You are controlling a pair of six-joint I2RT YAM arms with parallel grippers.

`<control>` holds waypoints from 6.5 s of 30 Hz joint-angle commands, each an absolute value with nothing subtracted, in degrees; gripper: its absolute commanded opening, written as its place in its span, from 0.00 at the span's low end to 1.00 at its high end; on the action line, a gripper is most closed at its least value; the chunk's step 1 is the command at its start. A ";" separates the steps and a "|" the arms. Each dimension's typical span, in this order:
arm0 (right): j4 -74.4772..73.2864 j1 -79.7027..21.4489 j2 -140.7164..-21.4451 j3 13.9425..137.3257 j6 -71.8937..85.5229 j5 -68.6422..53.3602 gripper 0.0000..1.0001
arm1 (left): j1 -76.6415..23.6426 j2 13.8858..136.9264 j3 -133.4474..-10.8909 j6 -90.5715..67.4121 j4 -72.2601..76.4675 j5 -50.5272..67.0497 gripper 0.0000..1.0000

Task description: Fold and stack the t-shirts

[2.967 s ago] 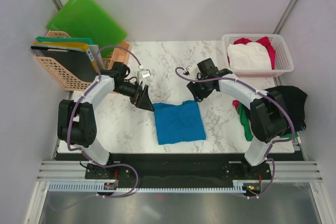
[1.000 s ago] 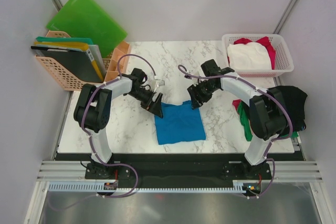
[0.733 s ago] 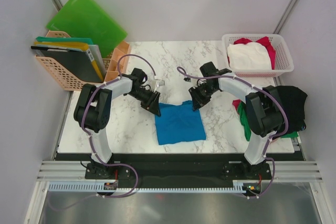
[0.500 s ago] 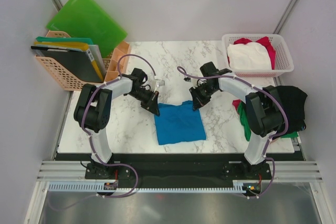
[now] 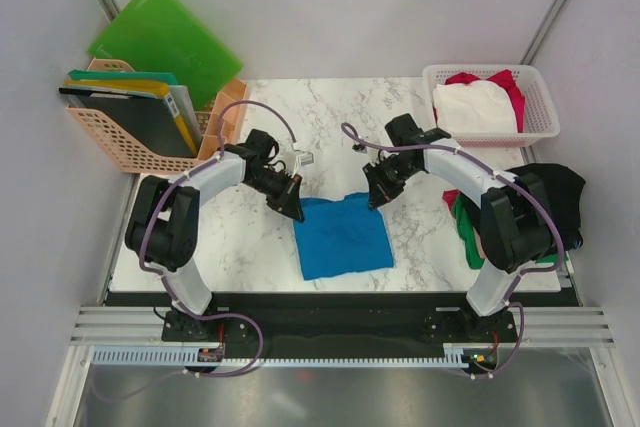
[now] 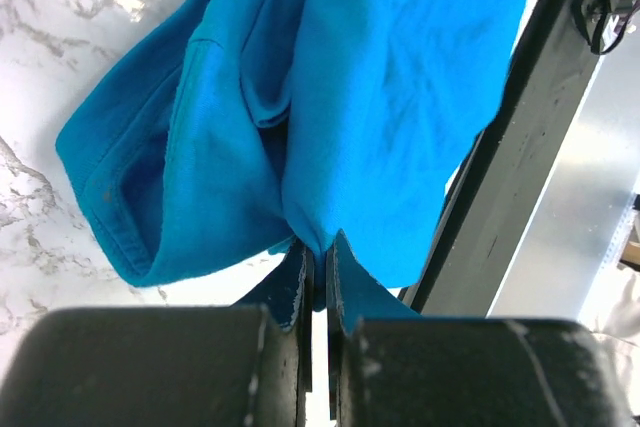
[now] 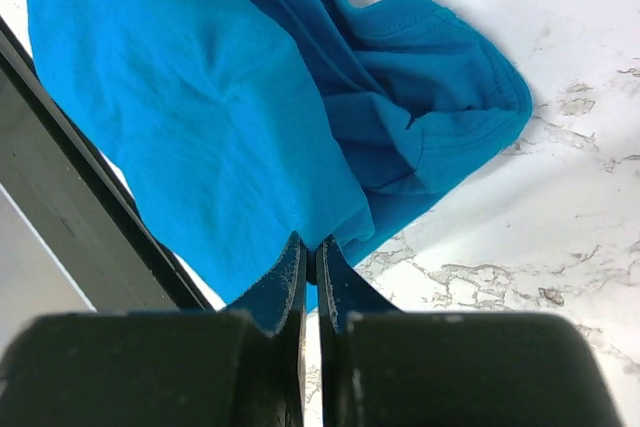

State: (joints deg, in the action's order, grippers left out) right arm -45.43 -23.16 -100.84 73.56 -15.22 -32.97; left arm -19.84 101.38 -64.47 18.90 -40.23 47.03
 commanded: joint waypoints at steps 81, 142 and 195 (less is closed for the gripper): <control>-28.74 -51.23 -124.07 87.70 -19.16 -16.43 0.98 | -12.48 40.87 -34.72 29.09 -19.08 -9.75 1.00; -43.60 15.26 -67.40 58.80 -8.18 3.78 0.98 | -8.35 68.64 -50.89 26.89 -27.42 18.46 1.00; -56.68 -1.99 -93.24 59.92 -35.42 -20.03 0.98 | -8.35 60.56 -41.22 29.00 -25.14 10.81 1.00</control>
State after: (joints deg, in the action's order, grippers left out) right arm -46.61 2.83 -86.98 58.35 -38.26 -4.51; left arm -8.21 61.10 -41.89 28.23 -26.87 12.08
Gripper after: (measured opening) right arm 0.982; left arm 0.996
